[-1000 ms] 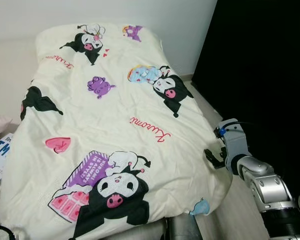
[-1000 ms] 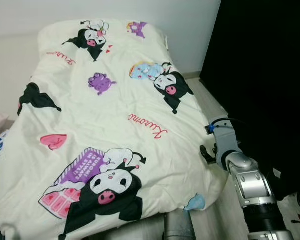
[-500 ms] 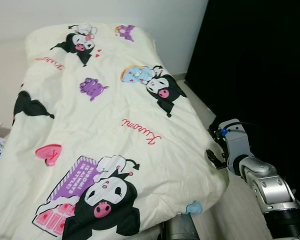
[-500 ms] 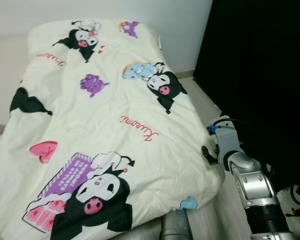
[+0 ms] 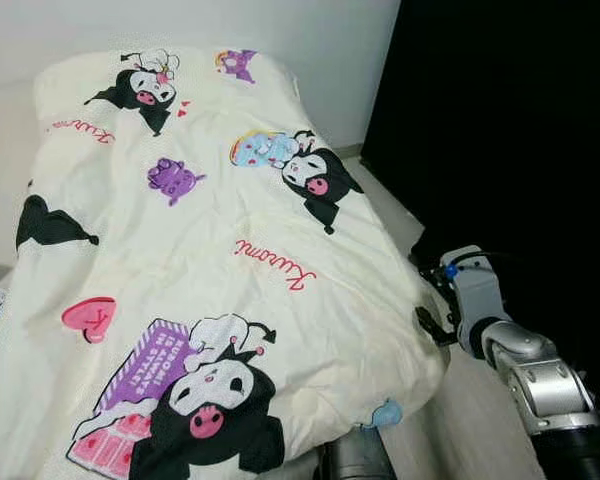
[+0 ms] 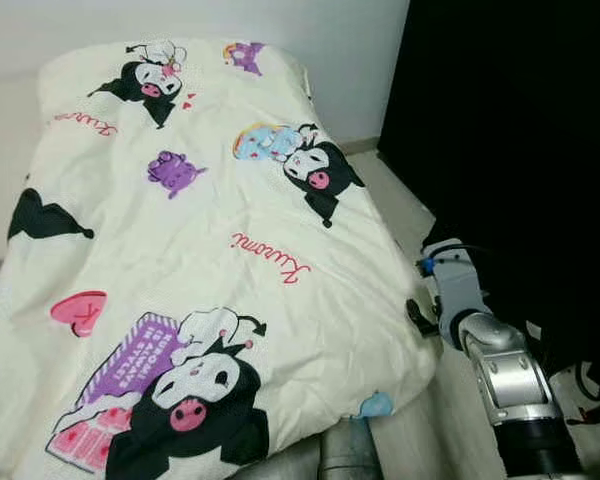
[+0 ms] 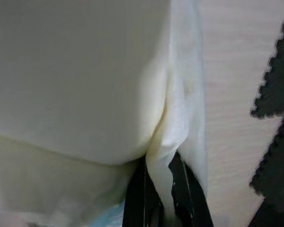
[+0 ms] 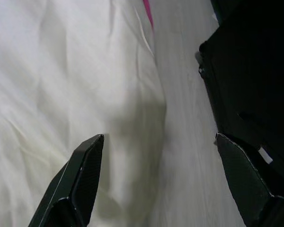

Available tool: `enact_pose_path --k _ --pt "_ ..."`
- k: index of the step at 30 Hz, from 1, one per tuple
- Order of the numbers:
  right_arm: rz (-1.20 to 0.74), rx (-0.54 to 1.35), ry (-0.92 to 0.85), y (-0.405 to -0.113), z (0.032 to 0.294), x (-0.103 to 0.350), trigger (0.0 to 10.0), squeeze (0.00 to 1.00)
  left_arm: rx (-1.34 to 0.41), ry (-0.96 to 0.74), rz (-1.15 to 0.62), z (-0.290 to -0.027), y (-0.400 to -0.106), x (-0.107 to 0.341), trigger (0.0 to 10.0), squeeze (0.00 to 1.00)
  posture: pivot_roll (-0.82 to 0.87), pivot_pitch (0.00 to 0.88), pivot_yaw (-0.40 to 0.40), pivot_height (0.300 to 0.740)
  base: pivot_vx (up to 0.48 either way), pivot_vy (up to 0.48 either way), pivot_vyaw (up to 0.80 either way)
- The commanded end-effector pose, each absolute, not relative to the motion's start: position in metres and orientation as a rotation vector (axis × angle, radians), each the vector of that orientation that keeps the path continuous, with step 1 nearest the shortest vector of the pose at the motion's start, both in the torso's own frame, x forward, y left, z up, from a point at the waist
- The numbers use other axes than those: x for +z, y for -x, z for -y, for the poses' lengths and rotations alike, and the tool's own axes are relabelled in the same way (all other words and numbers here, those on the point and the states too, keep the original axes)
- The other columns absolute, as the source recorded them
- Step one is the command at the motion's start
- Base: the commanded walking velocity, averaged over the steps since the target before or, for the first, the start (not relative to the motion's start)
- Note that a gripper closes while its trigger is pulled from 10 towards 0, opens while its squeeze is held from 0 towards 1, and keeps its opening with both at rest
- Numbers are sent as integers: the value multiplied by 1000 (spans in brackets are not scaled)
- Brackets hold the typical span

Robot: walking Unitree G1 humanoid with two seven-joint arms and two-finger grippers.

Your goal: Clean up the room

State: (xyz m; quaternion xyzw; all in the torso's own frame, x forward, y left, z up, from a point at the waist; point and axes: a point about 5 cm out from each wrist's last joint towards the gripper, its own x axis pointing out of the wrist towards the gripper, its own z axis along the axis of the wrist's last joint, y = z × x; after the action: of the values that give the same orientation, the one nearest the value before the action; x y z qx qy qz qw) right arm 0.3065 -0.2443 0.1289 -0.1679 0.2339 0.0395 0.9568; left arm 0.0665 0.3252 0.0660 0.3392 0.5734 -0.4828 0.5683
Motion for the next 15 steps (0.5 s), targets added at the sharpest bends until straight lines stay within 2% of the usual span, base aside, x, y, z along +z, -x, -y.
enact_pose_path --k 1,2,4,5,9,15 --pt "-487 67 337 -302 250 128 10000 0 -1208 -635 -1595 -330 -20 46 10000 431 -117 221 -58 521 0 0 0" --pt "-487 64 337 -302 251 129 10000 0 -1197 -622 -1641 -335 -13 45 10000 694 -116 222 -58 521 0 0 0" --pt "-488 62 337 -302 252 129 10000 0 -1193 -613 -1663 -337 -9 45 10000 694 -116 222 -58 521 0 0 0" --pt "-488 60 337 -302 253 129 10000 0 -1172 -605 -1682 -340 -7 45 10000 1000 -114 221 -59 521 0 0 0" --pt "-488 64 336 -303 250 128 10000 0 -1098 -673 -1682 -354 -12 46 10000 1000 -109 220 -60 521 0 0 0" --pt "-487 71 333 -303 248 128 10000 0 -1083 -716 -1673 -363 -21 50 10000 1000 -111 217 -60 521 0 0 0"
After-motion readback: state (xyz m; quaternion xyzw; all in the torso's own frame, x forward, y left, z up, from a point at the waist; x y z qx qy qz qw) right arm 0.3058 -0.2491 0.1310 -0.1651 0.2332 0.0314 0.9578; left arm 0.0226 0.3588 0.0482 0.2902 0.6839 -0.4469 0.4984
